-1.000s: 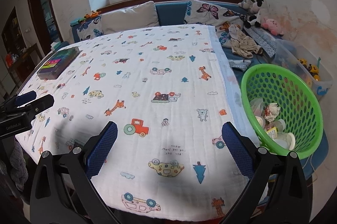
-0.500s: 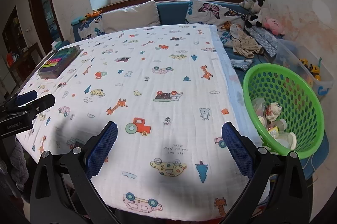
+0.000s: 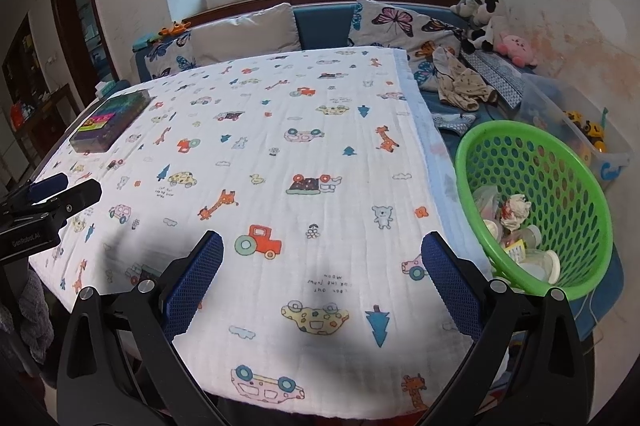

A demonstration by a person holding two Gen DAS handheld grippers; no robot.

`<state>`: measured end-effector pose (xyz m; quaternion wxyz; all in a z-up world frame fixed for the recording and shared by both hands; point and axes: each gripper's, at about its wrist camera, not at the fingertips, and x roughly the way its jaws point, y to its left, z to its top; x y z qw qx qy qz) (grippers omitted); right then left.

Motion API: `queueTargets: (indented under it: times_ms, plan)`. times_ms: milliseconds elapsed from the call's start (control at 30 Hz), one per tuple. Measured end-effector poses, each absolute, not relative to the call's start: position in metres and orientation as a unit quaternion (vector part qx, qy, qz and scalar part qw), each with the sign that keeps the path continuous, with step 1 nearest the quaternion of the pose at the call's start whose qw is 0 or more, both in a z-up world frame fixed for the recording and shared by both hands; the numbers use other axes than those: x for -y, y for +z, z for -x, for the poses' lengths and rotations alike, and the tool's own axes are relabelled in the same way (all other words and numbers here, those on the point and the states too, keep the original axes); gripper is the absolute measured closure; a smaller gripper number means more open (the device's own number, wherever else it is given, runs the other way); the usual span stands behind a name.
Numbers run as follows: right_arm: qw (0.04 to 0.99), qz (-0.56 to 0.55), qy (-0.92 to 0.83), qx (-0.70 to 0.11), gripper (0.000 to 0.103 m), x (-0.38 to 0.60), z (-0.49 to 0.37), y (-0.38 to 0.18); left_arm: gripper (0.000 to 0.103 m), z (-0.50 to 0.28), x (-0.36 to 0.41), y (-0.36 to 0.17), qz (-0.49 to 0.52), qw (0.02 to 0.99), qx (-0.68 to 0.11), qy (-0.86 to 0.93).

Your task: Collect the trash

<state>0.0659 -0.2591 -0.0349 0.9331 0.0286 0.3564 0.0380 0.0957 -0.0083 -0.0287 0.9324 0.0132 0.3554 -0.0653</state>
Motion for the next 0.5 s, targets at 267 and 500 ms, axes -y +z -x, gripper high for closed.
queueTargets:
  times_ms: [267, 500]
  plan:
    - [0.933, -0.033, 0.035, -0.357, 0.005, 0.2619, -0.065, -0.035, 0.007, -0.0962, 0.0104, -0.0261, -0.014, 0.933, -0.354, -0.066]
    - [0.933, -0.035, 0.033, -0.356, 0.005, 0.2634, -0.0645, -0.0352, 0.007, -0.0959, 0.0112, -0.0256, -0.015, 0.933, -0.353, -0.067]
